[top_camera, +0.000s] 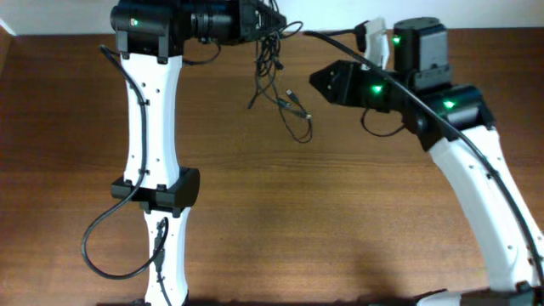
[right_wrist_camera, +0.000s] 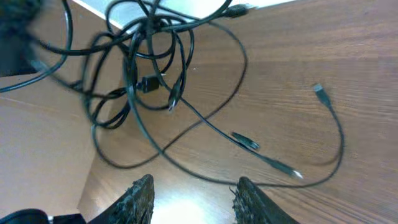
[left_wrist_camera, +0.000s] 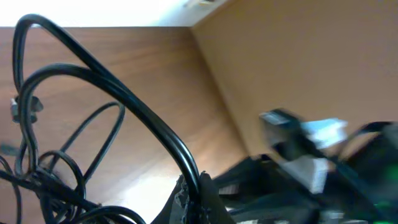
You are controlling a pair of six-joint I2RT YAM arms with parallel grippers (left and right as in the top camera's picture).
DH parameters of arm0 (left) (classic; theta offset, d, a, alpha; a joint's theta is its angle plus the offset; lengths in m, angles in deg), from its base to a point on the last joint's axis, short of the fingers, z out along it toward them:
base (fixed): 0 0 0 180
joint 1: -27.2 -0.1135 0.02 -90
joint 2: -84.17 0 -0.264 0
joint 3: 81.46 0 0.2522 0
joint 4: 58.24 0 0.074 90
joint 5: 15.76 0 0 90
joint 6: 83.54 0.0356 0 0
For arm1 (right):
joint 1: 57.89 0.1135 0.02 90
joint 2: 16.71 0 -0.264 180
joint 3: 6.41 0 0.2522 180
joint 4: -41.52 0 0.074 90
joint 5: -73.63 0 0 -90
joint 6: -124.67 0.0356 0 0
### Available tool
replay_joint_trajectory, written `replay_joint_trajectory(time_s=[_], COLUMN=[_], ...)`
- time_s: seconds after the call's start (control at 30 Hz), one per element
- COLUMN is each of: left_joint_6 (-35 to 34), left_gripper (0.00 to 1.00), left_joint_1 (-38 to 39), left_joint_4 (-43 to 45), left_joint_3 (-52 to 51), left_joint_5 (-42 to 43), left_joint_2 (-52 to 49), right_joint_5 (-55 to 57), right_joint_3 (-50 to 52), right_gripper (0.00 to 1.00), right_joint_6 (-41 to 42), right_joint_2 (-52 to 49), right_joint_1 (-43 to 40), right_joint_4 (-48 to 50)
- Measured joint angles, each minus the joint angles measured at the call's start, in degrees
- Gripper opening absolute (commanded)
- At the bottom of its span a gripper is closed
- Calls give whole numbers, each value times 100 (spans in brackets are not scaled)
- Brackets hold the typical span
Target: Untangle cables
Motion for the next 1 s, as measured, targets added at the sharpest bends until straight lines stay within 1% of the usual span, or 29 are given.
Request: replay_joint_trajectory(time_s=[0.23, 0.3, 0.4, 0.53, 0.57, 0.6, 0.63, 0.67, 0.77, 0.87, 0.93, 1.0], left_joint_6=[-1244, -1519, -2177, -2608, -2745, -2876, -3071, -3259, -3751, -3928, -3777, -3189], left_gripper=[0, 0, 0, 0, 0, 0, 0, 0, 0, 0, 0, 0], left_joint_1=[26, 70, 256, 424, 444, 463, 492, 531, 566, 557, 522, 396], left_joint_4=[79, 76, 79, 83, 85, 90, 98, 101, 155, 420, 415, 413], left_joint_3=[0, 0, 0, 0, 0, 0, 0, 0, 0, 0, 0, 0], left_joint_5=[356, 369, 376, 391, 393, 393, 393, 396, 393, 369, 221, -138], left_joint_2=[0, 0, 0, 0, 0, 0, 0, 0, 0, 0, 0, 0], right_joint_5=[-240, -328, -365, -380, -378, -378, -380, -341, -221, -162, -4, 481], right_joint_3=[0, 0, 0, 0, 0, 0, 0, 0, 0, 0, 0, 0], right_gripper=[43, 43, 43, 43, 38, 28, 13, 4, 4, 4, 4, 4], right_joint_6=[299, 372, 426, 446, 450, 444, 450, 439, 461, 393, 378, 374], right_joint_2=[-179, -179, -179, -179, -179, -179, -190, -238, -466, -498, -487, -365], right_joint_1=[74, 74, 103, 251, 273, 289, 302, 304, 308, 310, 310, 310], right_joint_4=[704, 791, 883, 1001, 1029, 1040, 1045, 997, 898, 868, 592, 92])
